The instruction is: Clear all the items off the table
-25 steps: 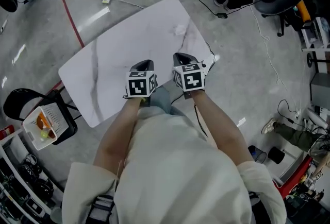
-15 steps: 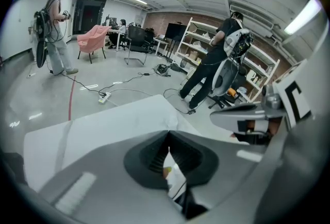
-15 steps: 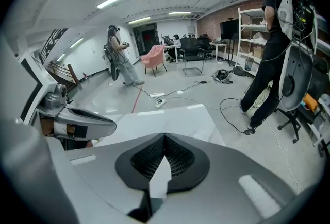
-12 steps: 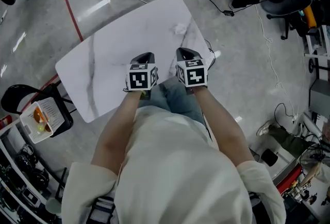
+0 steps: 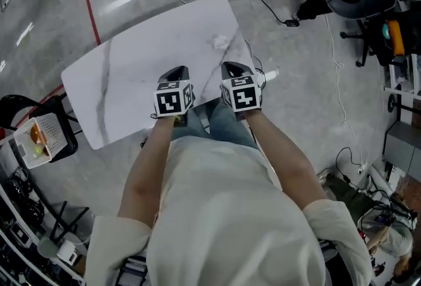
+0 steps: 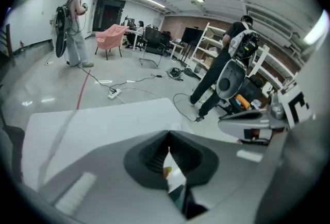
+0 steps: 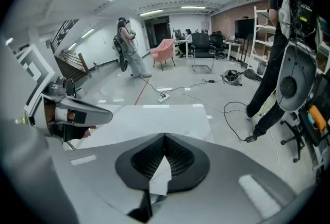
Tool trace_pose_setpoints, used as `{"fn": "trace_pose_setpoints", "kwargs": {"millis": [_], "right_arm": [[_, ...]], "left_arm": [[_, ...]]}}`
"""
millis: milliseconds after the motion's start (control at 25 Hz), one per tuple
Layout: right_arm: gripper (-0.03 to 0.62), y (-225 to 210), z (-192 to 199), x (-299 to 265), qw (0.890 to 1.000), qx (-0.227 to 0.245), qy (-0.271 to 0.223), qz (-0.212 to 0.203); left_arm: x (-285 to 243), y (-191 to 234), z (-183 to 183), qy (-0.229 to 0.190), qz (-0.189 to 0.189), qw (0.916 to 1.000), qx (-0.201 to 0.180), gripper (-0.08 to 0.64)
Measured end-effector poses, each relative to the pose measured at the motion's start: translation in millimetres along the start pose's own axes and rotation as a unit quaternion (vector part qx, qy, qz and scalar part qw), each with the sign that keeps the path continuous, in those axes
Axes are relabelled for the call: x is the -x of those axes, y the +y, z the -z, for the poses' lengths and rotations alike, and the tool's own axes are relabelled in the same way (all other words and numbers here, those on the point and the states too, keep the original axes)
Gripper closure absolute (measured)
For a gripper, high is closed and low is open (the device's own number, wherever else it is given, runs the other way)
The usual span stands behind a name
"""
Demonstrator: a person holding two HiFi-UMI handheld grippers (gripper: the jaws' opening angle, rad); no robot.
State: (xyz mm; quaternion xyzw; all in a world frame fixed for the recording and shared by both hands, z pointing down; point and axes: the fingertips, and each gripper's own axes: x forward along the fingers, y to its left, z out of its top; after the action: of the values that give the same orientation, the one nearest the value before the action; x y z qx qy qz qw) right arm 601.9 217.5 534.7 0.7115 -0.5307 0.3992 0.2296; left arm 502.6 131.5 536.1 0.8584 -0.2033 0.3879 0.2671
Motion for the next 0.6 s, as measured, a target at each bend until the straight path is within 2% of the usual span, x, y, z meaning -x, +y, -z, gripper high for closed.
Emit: {"fn": "trace_pose_setpoints", "kwargs": {"millis": [240, 600], "right_arm": [[0.594, -17, 0, -15, 0.999, 0.031, 0.014, -0.034], [0.594, -50, 8, -46, 0.997, 0.042, 0.033, -0.059]], "left_arm": [[-18, -4, -1, -0.014, -0.031, 0.9983, 0.047, 0.552], [-57, -16, 12, -0.010, -0.058, 0.9946, 0.085, 0.552]]}}
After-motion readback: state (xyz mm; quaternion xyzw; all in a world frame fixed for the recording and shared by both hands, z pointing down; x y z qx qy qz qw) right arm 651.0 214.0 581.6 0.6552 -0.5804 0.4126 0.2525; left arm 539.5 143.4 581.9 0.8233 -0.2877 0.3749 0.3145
